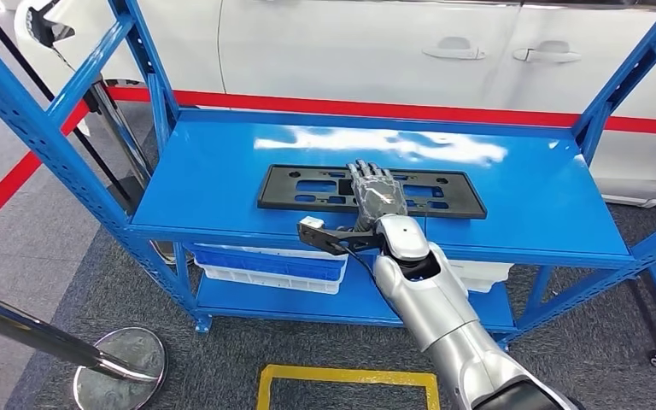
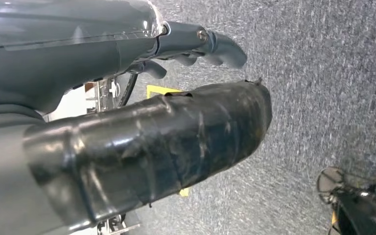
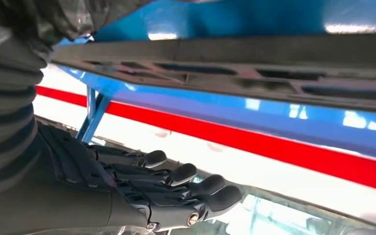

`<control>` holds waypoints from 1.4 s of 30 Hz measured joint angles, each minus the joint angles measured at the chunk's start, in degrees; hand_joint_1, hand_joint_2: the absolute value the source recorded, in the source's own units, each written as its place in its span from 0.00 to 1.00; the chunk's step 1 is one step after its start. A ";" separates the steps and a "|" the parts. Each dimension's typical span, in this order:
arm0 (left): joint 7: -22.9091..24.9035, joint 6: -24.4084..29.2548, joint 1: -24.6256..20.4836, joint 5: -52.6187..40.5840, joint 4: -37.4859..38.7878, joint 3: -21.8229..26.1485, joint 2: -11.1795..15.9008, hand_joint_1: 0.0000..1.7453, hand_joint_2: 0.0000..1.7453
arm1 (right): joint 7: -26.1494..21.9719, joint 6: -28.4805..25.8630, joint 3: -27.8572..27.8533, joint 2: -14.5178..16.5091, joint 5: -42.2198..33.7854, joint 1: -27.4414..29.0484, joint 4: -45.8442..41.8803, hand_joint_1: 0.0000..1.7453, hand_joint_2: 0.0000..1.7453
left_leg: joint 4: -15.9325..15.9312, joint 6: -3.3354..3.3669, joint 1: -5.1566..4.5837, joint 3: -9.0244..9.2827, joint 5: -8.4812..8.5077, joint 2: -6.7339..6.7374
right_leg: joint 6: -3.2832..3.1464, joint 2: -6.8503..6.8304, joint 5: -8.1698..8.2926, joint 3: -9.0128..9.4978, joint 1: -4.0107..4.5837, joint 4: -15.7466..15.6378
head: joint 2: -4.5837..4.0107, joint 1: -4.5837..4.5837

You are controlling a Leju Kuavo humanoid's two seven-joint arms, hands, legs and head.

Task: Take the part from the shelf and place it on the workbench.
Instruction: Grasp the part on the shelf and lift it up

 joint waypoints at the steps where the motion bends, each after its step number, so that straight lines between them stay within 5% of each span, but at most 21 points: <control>1: -0.08 0.06 0.01 0.06 0.00 0.09 0.02 0.00 0.00 | -0.05 -0.03 -0.09 0.10 0.13 -0.02 0.21 0.00 0.00 | 0.72 -0.30 0.15 -0.42 0.35 0.02 | 0.17 -0.01 -0.13 -0.13 -0.09 0.28 | 0.00 0.01; 4: -0.21 0.28 -0.01 0.31 0.01 0.47 0.02 0.00 0.00 | -0.18 -0.18 -0.34 0.38 0.46 -0.32 0.67 0.00 0.00 | -7.62 -0.90 0.47 3.65 5.09 0.11 | 1.23 0.09 -1.01 -0.69 -0.57 1.93 | 0.00 -0.01; 6: -0.30 0.36 -0.08 0.47 0.01 0.60 -0.03 0.00 0.00 | -0.27 -0.34 -0.55 0.56 0.57 -0.62 0.87 0.00 0.00 | -11.89 -0.39 0.42 5.70 6.22 -0.05 | 2.02 0.17 -1.62 -1.33 -0.54 3.25 | 0.00 0.03; 10: -0.28 0.37 -0.13 0.34 0.02 0.68 -0.09 0.00 0.00 | -0.54 -0.55 -0.88 0.80 0.63 -0.79 1.15 0.00 0.00 | -12.25 1.30 0.30 5.66 6.35 -0.20 | 2.99 0.29 -2.12 -1.96 -0.50 4.18 | 0.00 0.09; 12: -0.04 0.26 -0.15 0.03 0.02 0.68 -0.10 0.00 0.00 | -0.68 -0.67 -1.07 0.80 0.68 -0.85 1.29 0.00 0.00 | -12.47 1.91 0.46 5.65 6.60 -0.12 | 3.59 0.37 -4.68 -3.65 -0.76 8.08 | 0.00 0.09; 14: 0.28 0.07 -0.15 -0.31 0.02 0.68 -0.10 0.00 0.00 | -0.79 -0.75 -1.18 0.79 0.76 -0.78 1.54 0.00 0.00 | -12.48 2.14 0.41 5.55 6.63 -0.10 | 4.06 0.40 -8.28 -6.97 -0.99 15.37 | 0.00 0.09; 16: 0.46 -0.05 -0.12 -0.48 0.02 0.68 -0.10 0.00 0.00 | -0.81 -0.75 -1.21 0.76 0.79 -0.60 1.87 0.00 0.50 | -12.47 2.15 0.36 5.51 6.63 -0.11 | 4.12 0.41 -9.18 -9.07 -1.08 19.61 | 0.00 0.09; 18: 0.50 -0.14 -0.14 -0.52 0.02 0.68 -0.13 0.00 0.00 | -0.81 -0.79 -1.25 0.74 0.79 -0.58 2.09 0.00 1.00 | -12.47 2.14 0.33 5.60 6.62 -0.17 | 3.65 0.45 -6.00 -7.09 -1.00 15.39 | 0.00 0.09; 21: 0.66 -0.41 -0.24 -0.63 0.02 0.68 -0.33 0.00 0.00 | -0.87 -0.98 -1.44 0.74 0.81 -0.83 2.15 0.00 1.00 | -12.59 1.85 0.23 5.67 6.64 -0.20 | 2.44 0.50 -1.92 -2.07 -0.40 4.78 | 0.00 0.08; 26: 0.98 -0.67 -0.26 -0.84 0.02 0.67 -0.52 0.00 0.00 | -1.05 -1.24 -2.07 0.73 0.89 -0.88 2.20 0.00 1.00 | -12.02 0.54 0.14 5.36 5.85 0.01 | 1.39 0.46 -1.11 -0.94 -0.51 1.93 | 0.00 0.03; 29: 1.08 -0.67 -0.27 -1.07 0.02 0.66 -0.49 0.00 0.00 | -1.12 -1.39 -2.21 0.79 0.90 -0.79 2.28 0.00 1.00 | -3.31 0.24 0.16 1.47 0.94 0.06 | 0.79 0.29 -0.78 -0.61 -0.60 1.25 | 0.00 -0.02; 31: 1.13 -0.68 -0.22 -1.15 0.02 0.66 -0.47 0.00 0.00 | -1.17 -1.34 -2.24 0.79 0.90 -0.58 2.47 0.00 1.00 | 1.76 -0.02 0.19 -0.95 -0.63 0.07 | 0.73 0.29 -0.87 -0.70 -0.45 1.40 | 0.00 -0.01; 33: 1.17 -0.71 -0.20 -1.26 0.01 0.66 -0.40 0.00 0.00 | -1.48 -0.98 -2.32 0.79 0.90 -0.50 2.72 0.00 1.00 | -0.76 -0.16 0.20 0.33 1.82 0.10 | 0.87 0.39 -1.12 -0.75 -0.45 1.82 | 0.00 -0.01; 36: 1.19 -0.86 -0.28 -1.37 0.01 0.65 -0.21 0.00 0.00 | -2.14 -0.26 -2.44 0.74 0.98 -0.65 3.14 0.00 1.00 | -10.67 0.15 0.15 5.33 5.86 0.10 | 1.65 0.50 -1.97 -1.07 -0.39 3.14 | 0.00 0.01; 40: 1.23 -1.03 -0.34 -1.65 0.02 0.60 -0.16 0.00 0.00 | -2.43 -0.07 -2.51 0.63 1.08 -0.85 3.96 0.00 1.00 | -12.37 1.25 0.07 5.92 6.02 -0.06 | 2.65 0.54 -2.29 -1.65 -0.25 3.96 | 0.00 0.07; 42: 1.25 -1.04 -0.32 -1.69 0.02 0.60 -0.14 0.00 0.00 | -2.43 -0.07 -2.56 0.56 1.10 -0.96 4.30 0.00 1.00 | -12.67 1.87 0.24 6.05 6.25 0.00 | 3.26 0.57 -3.89 -2.61 -0.44 6.27 | 0.00 0.08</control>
